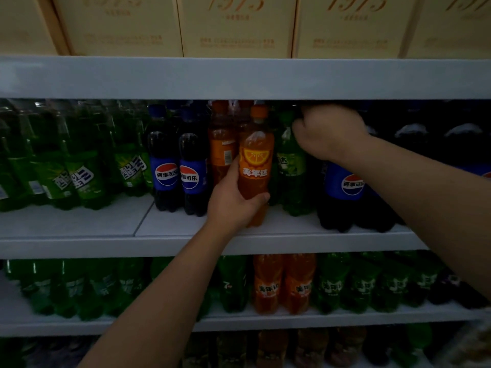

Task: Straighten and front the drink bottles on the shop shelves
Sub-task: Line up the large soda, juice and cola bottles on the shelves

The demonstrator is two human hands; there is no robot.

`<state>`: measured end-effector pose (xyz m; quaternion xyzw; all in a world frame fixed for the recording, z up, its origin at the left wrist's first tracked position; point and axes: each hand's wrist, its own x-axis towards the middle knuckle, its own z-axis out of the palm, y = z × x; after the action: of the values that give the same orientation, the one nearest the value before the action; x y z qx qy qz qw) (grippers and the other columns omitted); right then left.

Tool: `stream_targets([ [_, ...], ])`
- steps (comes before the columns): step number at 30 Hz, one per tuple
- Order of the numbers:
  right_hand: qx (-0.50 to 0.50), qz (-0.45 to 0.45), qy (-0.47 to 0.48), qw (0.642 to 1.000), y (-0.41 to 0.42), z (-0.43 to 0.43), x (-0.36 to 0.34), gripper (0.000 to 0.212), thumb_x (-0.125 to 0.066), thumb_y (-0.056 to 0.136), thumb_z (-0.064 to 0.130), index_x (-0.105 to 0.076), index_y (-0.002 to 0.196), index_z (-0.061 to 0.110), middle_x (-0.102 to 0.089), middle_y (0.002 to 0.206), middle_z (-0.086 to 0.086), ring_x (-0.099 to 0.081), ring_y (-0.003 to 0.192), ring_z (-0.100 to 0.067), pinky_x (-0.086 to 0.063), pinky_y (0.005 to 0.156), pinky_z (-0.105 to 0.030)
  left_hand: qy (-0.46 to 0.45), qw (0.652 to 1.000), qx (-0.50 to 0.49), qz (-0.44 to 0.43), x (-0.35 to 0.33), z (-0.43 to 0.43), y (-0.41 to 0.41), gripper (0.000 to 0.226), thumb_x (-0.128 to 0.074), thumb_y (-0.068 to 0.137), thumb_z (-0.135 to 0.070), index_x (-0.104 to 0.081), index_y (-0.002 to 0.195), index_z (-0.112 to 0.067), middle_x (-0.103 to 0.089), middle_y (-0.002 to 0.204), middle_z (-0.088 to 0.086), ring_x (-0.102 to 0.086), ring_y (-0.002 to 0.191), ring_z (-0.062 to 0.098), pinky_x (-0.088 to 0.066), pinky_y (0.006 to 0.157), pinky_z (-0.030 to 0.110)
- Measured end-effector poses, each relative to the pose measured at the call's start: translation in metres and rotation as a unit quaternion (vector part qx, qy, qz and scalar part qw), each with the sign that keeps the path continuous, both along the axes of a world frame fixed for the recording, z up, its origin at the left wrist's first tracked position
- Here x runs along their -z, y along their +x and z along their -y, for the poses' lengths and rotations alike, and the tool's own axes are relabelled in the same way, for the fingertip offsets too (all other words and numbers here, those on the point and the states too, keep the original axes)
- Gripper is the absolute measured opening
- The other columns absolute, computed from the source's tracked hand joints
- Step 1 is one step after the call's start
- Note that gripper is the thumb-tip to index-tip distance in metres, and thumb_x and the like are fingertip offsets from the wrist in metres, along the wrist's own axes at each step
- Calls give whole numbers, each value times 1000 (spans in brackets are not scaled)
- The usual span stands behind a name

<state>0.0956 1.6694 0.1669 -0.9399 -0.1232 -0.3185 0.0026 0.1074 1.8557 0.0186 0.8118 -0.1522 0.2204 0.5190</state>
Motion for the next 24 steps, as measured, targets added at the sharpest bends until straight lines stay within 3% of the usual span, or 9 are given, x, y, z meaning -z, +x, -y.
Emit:
stream_targets([
  [4, 11, 22, 22, 999, -1, -11, 7, 35, -32, 86, 46, -49, 77, 17, -48, 71, -4, -47, 63, -24, -28, 53, -26, -21, 999, -25, -8, 3, -8, -1, 92, -80, 68, -44, -28, 144, -36, -52, 132, -9, -48, 112, 7, -40, 96, 31],
  [9, -12, 35, 110, 993, -7, -25, 35, 74, -31, 77, 80, -55, 115, 22, -64, 98, -7, -62, 88, -30, -44, 65, -31, -44, 998, -45, -11, 1, -7, -4, 89, -78, 70, -47, -31, 144, -32, -57, 126, -7, -56, 108, 12, -45, 90, 29],
  [12, -49, -22, 134, 989, -19, -36, 47, 95, -45, 55, 93, -48, 124, 28, -63, 108, 3, -62, 95, -21, -51, 73, -33, -10, 999, -39, -6, -3, -2, -9, 89, -66, 68, -58, -22, 144, -45, -59, 119, -12, -58, 103, 13, -48, 83, 30],
  [14, -62, -40, 130, 989, -22, -42, 51, 102, -56, 40, 92, -46, 120, 30, -60, 111, 6, -59, 96, -16, -52, 77, -34, 14, 999, -41, 0, -5, 0, -10, 86, -61, 71, -60, -17, 143, -49, -59, 121, -11, -58, 104, 14, -49, 82, 31],
  [19, -97, -53, 313, 943, -12, -30, 38, 71, -83, 48, 57, -52, 105, 28, -55, 92, 13, -51, 75, 1, -41, 60, -9, 10, 997, -72, 9, -5, -10, -6, 84, -76, 65, -48, -40, 139, -35, -56, 119, -6, -57, 106, 14, -47, 86, 31],
  [22, -145, -98, 469, 866, -6, -15, 33, 34, -82, 62, 30, -63, 90, 24, -68, 89, 8, -66, 78, -8, -56, 70, -26, 11, 998, -64, 6, -2, -16, -6, 86, -80, 67, -42, -37, 141, -31, -54, 125, -3, -54, 113, 15, -47, 95, 37],
  [24, -184, -138, 539, 810, -5, -15, 35, 23, -74, 66, 19, -67, 88, 18, -71, 86, -3, -70, 78, -16, -58, 72, -37, 12, 998, -54, 12, -2, -17, -9, 86, -79, 69, -39, -35, 142, -30, -53, 129, -2, -52, 116, 16, -45, 98, 38],
])
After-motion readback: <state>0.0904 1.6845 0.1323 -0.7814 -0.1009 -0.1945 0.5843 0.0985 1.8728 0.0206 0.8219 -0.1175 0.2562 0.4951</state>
